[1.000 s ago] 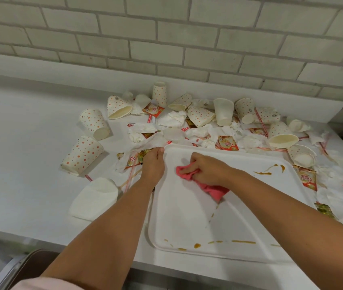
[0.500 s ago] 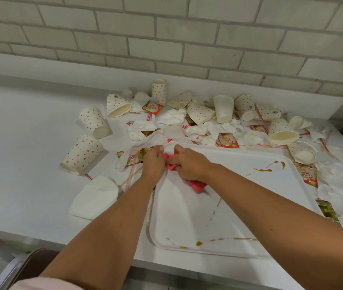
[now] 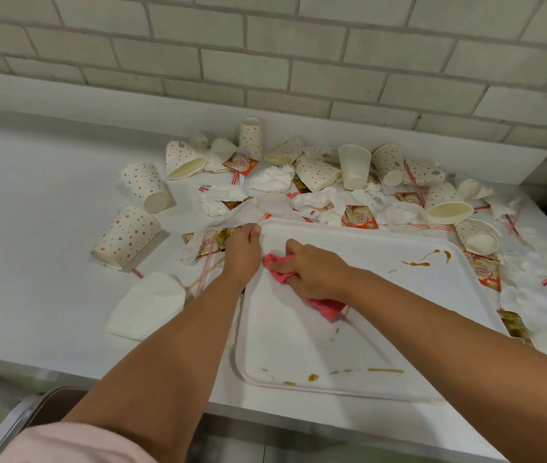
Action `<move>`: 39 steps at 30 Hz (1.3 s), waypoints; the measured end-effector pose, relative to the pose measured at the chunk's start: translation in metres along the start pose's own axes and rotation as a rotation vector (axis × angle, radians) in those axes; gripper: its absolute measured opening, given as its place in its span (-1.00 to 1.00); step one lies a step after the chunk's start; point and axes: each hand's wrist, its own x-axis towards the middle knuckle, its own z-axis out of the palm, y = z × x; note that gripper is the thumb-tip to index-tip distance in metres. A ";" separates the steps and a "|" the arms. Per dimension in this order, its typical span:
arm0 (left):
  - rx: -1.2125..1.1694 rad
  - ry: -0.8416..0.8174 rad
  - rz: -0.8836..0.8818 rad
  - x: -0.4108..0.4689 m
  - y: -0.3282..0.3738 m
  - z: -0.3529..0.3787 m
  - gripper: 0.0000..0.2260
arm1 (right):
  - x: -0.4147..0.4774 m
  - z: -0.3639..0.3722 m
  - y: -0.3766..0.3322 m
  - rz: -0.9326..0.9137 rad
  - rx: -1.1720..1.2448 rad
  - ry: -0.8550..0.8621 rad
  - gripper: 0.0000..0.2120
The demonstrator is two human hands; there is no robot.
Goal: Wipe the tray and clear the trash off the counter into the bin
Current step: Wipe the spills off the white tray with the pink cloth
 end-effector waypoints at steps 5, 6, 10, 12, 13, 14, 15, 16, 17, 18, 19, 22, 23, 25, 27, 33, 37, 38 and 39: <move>-0.011 0.003 0.017 -0.001 0.001 -0.001 -0.63 | -0.041 0.007 -0.019 -0.181 0.016 -0.107 -0.63; -0.008 0.002 0.014 -0.002 0.001 -0.001 -0.65 | -0.049 0.007 -0.017 -0.205 0.032 -0.124 -0.64; -0.008 -0.007 0.014 0.000 0.000 0.000 -0.75 | -0.054 -0.001 0.001 -0.144 0.059 -0.123 -0.71; 0.003 0.001 0.012 0.000 -0.001 0.001 -0.75 | -0.046 -0.003 0.002 -0.104 0.054 -0.077 -0.72; 0.010 0.004 0.012 0.000 -0.001 0.001 -0.75 | -0.042 -0.001 -0.002 -0.102 0.054 -0.056 -0.72; 0.015 0.007 0.012 0.000 -0.001 0.001 -0.75 | -0.040 0.001 -0.009 -0.115 0.047 -0.043 -0.71; 0.017 0.008 0.014 0.000 -0.001 0.001 -0.75 | -0.038 0.004 -0.017 -0.139 0.027 -0.040 -0.70; 0.017 0.009 0.016 0.000 0.000 0.001 -0.75 | -0.039 0.007 -0.026 -0.169 0.002 -0.047 -0.69; 0.017 0.007 0.015 0.000 0.000 0.001 -0.76 | -0.041 0.010 -0.034 -0.203 -0.019 -0.058 -0.68; 0.019 0.005 0.015 0.000 0.000 0.002 -0.76 | -0.045 0.012 -0.040 -0.236 -0.034 -0.072 -0.67; 0.021 0.006 0.017 0.000 0.001 0.001 -0.74 | -0.050 0.013 -0.045 -0.264 -0.038 -0.090 -0.67; 0.019 0.013 0.029 -0.001 0.001 0.001 -0.68 | -0.069 0.016 -0.049 -0.319 0.006 -0.174 -0.68; 0.020 0.012 0.028 -0.001 0.001 0.000 -0.68 | -0.076 0.016 -0.047 -0.332 0.016 -0.204 -0.68; 0.023 0.007 0.029 -0.001 0.000 0.000 -0.64 | -0.086 0.014 -0.037 -0.328 0.000 -0.262 -0.70; 0.033 0.005 0.025 0.000 0.000 0.000 -0.64 | -0.090 0.009 -0.023 -0.264 0.003 -0.295 -0.71; 0.026 0.011 0.022 0.000 0.000 0.001 -0.65 | -0.073 0.011 -0.026 -0.210 0.070 -0.175 -0.71; 0.038 0.012 0.040 0.000 0.001 0.000 -0.59 | -0.082 0.016 -0.037 -0.275 -0.001 -0.226 -0.69; 0.039 0.014 0.041 0.000 0.002 -0.001 -0.59 | -0.087 0.015 -0.035 -0.283 -0.011 -0.258 -0.69; 0.041 0.015 0.041 -0.001 0.002 -0.001 -0.60 | -0.093 0.013 -0.030 -0.285 -0.020 -0.293 -0.70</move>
